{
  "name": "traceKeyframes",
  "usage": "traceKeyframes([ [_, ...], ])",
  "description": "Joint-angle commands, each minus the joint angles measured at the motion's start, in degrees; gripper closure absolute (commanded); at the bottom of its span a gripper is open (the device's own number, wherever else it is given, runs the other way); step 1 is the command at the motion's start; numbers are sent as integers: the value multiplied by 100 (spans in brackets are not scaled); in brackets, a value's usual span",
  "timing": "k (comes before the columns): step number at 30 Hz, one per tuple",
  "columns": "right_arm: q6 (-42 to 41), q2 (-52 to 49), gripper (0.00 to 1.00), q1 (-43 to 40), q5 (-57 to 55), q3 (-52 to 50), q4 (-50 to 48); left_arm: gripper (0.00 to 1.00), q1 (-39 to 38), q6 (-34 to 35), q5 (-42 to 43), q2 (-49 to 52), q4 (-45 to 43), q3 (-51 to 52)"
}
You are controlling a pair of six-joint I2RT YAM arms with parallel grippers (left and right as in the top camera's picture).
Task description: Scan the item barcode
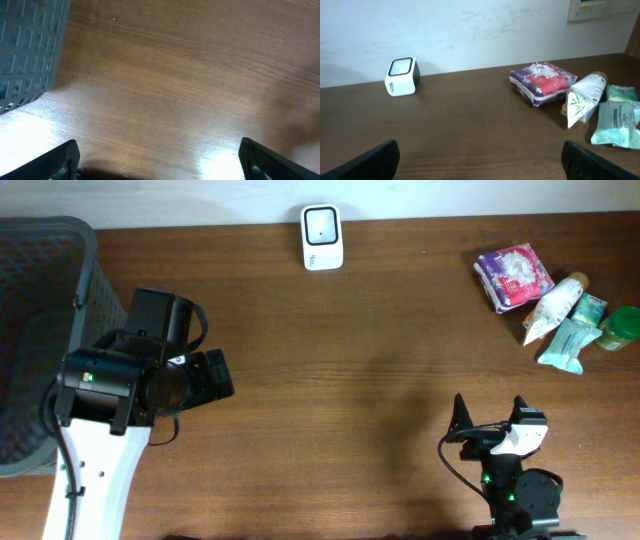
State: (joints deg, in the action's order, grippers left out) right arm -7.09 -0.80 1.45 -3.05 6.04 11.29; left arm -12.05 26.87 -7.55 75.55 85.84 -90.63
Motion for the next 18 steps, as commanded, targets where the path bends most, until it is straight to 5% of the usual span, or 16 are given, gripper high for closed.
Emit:
traceKeyframes([
  [1,212,61,1,-46,48,-411,-588,1,-17,55,-42,-24,-11,-15],
  [11,238,61,1,-562,92,-573,-686,1,-17,52,-42,-24,-11,-15],
  [13,1060,61,2,-595,199,-573,-658,1,-17,52,-42,-24,-11,-15],
  [18,1248,61,2,-603,177,-573,-656,1,-17,52,-42,-24,-11,-15],
])
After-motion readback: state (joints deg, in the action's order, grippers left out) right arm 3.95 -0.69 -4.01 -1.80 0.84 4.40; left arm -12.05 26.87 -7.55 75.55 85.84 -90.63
